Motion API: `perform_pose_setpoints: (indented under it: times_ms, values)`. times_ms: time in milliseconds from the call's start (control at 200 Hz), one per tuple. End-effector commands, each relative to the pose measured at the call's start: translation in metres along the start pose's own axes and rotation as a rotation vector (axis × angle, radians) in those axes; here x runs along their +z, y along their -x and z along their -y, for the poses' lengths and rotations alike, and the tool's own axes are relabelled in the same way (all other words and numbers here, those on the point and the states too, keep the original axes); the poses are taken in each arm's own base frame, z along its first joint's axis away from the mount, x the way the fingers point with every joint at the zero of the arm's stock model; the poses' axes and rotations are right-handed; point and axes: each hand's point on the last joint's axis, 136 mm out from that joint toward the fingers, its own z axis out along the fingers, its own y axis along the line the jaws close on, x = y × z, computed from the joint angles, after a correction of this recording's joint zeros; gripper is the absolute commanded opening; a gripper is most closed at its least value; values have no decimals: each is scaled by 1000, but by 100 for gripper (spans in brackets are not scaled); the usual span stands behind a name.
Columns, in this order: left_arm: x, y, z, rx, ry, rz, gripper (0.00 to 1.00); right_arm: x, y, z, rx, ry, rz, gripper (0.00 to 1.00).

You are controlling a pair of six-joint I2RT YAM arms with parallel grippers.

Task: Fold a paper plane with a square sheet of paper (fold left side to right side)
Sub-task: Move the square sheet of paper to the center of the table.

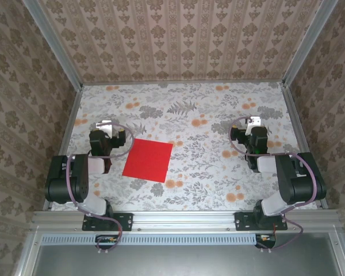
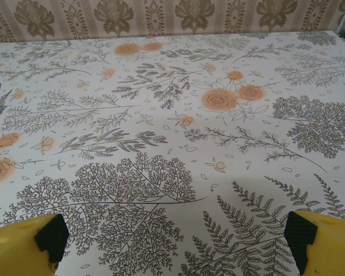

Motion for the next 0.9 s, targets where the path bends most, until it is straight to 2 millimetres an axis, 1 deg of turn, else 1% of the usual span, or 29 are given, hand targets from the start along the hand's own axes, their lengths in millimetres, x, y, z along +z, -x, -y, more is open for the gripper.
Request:
perform_pose_setpoints:
  times_ms: [0,655,735,835,865,895]
  values:
    - [1,9,1,5,-1,19,100,-1,4,0,-3,-3,22,100]
    - [1,8,0,1,3,20,100,-1,5,0,1,-1,25,100]
    - [-3,14,-7,-15,40,27,100,-2,6,3,6,-14,27,100]
    - [-15,27,-11,-16,59,16,100,-8,16,8,18,-48,25,100]
    - [-20,37,-13,-15,69,29,100,-11,20,9,20,-53,27,100]
    - [-24,42,-14,-13,77,25,100,-14,25,10,22,-59,28,100]
